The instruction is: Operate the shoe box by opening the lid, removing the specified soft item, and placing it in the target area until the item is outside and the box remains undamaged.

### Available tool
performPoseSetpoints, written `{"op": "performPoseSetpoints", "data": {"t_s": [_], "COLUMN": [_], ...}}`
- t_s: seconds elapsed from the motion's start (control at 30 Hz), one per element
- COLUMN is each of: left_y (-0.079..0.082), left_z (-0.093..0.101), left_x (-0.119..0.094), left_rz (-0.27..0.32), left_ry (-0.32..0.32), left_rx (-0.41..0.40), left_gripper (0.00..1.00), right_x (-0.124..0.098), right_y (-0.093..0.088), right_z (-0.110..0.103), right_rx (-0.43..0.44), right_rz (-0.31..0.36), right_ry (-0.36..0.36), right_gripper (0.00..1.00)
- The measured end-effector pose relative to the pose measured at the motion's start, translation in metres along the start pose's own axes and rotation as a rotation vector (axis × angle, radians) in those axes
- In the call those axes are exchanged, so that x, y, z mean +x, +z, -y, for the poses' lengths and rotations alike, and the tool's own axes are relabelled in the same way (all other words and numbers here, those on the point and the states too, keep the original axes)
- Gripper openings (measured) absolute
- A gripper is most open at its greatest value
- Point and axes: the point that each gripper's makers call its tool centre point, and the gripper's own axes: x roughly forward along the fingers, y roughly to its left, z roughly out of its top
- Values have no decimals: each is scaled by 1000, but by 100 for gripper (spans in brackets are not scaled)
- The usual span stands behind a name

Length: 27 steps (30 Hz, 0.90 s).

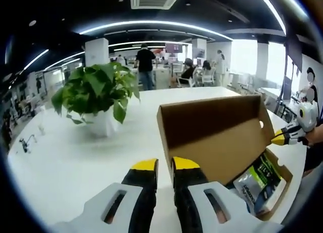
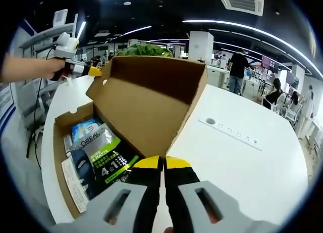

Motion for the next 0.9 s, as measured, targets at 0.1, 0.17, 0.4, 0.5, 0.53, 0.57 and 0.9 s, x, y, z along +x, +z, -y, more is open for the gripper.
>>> {"op": "performPoseSetpoints", "data": {"t_s": [0.1, 0.17, 0.4, 0.5, 0.53, 0.57, 0.9], "left_y": [-9, -15, -35, -43, -46, -48, -57], "left_z": [3, 5, 9, 12, 15, 16, 16], "left_x": [-4, -7, -13, -12, -12, -12, -4], "left_rz": [-21, -32, -76, -93, -102, -110, -129], "left_ry": [-2, -4, -15, -21, -28, -32, -28], "left_rx": [-8, -9, -34, -39, -47, -51, -47], "left_gripper": [8, 8, 8, 6, 5, 5, 0], "right_x": [0, 0, 2, 2, 3, 3, 5], "right_y": [0, 0, 1, 2, 2, 2, 3], "right_z": [0, 1, 1, 2, 2, 2, 4], "right_rx": [2, 3, 0, 2, 2, 1, -3], "right_rz": [0, 0, -2, -4, -5, -6, -16], "right_ry": [-1, -2, 1, 0, 0, 1, 5], "right_gripper": [0, 0, 0, 0, 0, 0, 0]}}
